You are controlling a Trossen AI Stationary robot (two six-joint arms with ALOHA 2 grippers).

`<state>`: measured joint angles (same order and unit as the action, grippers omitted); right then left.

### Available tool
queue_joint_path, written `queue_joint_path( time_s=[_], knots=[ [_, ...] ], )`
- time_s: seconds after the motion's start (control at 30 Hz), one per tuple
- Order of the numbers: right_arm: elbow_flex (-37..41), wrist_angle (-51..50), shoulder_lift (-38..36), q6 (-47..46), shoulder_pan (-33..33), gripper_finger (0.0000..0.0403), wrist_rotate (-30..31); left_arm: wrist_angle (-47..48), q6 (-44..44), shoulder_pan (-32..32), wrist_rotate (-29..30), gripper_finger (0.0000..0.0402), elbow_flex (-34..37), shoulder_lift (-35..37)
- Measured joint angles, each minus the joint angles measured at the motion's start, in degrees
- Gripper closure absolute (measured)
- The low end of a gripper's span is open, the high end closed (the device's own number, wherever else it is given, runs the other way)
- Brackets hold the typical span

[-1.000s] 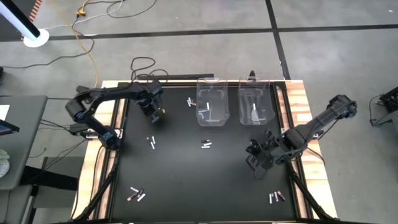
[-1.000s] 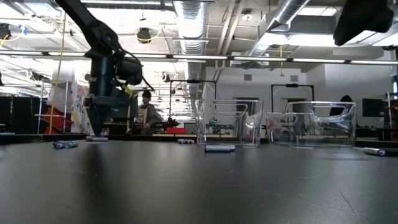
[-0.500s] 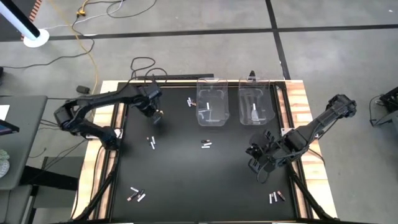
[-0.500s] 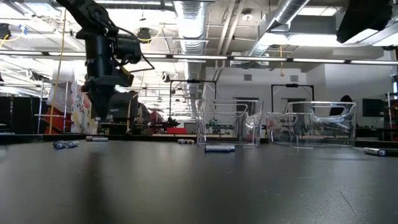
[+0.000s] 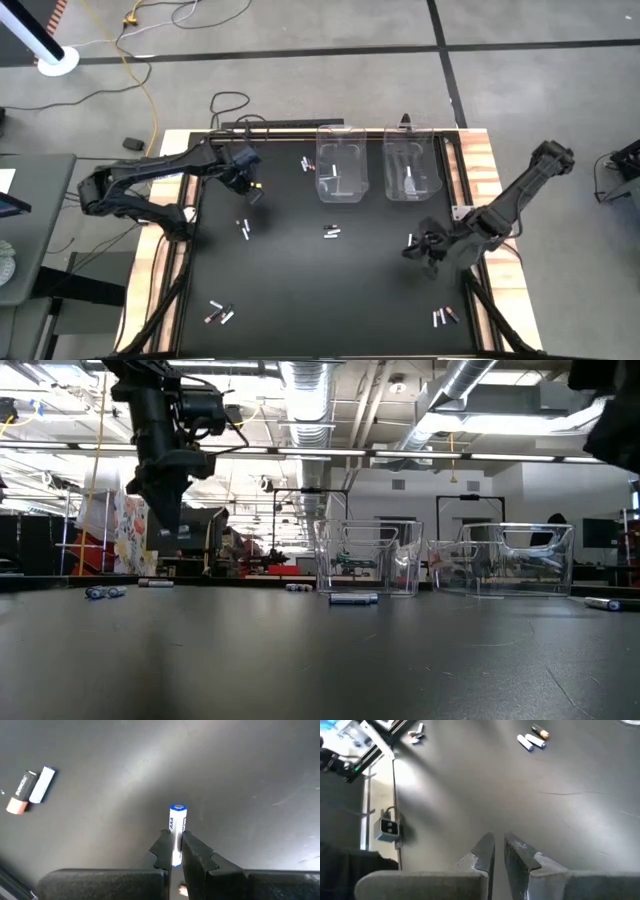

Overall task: Sort batteries
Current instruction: Put the white battery into the left transparent bin

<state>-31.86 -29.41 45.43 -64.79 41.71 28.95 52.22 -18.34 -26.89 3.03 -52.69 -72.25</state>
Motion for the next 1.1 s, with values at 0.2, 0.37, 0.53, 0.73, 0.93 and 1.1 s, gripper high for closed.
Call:
queue_joint_path(
  time_s=[0.2,0.37,0.53,0.73,0.93,1.1],
  knots=[
    [3.48,-1.95,-8.14,0.29,-1.36,0.0345,0.01,-0.27,-2.41,3.24,0.22,0.0386,-7.78,-0.02],
    [4.37,-1.76,-10.38,2.09,-3.58,0.0345,0.0,-0.77,-2.54,3.43,0.5,0.0386,-16.1,0.0],
    [4.37,-1.33,-10.25,4.26,-4.89,0.0345,-0.2,-3.31,-2.23,3.47,0.79,0.0386,-24.43,-2.66],
    [4.37,-1.33,-10.23,4.44,-4.98,0.0345,-0.35,-3.39,8.03,3.97,0.98,0.0386,-39.72,-13.82],
    [4.37,-1.29,-10.21,2.95,-4.98,0.0345,-0.39,-3.6,19.02,3.88,0.79,0.0386,-59.29,-29.37],
    [4.37,-1.29,-10.2,0.15,-5.0,0.0345,-0.39,-3.62,29.67,3.75,-2.52,0.0386,-73.98,-42.81]
  ],
)
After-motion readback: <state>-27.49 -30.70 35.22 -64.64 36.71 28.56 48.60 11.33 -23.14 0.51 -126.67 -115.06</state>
